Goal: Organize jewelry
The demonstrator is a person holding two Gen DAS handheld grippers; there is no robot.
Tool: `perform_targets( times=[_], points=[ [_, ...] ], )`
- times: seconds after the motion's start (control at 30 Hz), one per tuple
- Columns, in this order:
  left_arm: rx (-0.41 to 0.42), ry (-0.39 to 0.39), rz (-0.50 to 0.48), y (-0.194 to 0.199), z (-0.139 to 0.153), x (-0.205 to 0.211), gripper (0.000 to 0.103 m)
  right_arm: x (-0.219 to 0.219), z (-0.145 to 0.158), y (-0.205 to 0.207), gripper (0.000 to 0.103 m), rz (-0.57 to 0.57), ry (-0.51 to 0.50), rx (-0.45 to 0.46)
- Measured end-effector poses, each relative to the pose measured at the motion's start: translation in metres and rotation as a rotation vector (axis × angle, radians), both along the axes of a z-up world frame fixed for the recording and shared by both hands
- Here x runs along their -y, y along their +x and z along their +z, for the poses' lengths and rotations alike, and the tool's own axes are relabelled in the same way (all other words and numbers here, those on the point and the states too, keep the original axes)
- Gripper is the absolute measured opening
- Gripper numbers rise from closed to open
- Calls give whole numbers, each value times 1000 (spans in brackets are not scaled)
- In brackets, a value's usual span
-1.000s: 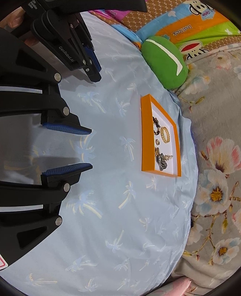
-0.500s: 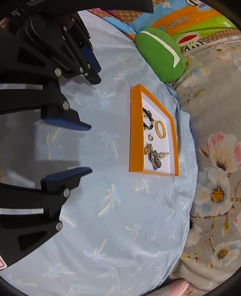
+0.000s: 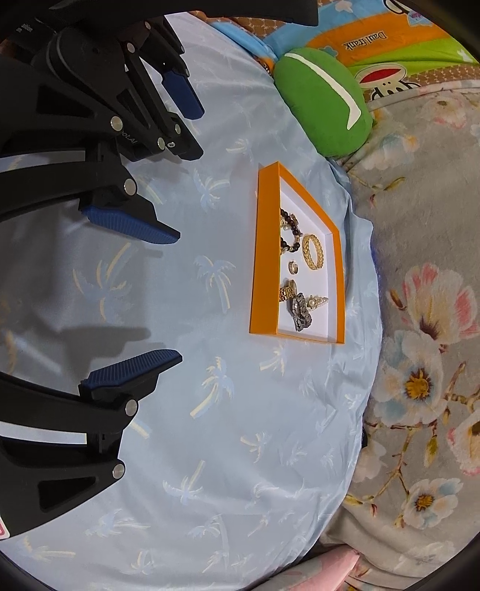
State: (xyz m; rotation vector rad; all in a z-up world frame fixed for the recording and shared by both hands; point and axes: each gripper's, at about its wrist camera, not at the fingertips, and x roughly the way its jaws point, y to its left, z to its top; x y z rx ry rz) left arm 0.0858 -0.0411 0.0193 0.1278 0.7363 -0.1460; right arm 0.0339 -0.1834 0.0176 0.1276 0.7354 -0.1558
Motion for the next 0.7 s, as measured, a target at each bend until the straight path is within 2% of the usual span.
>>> perform_targets(
  times=[0.7],
  points=[
    [-10,16,16,2,-2,-2,42,-1,-2,2,63,-16,-21,-17]
  ],
)
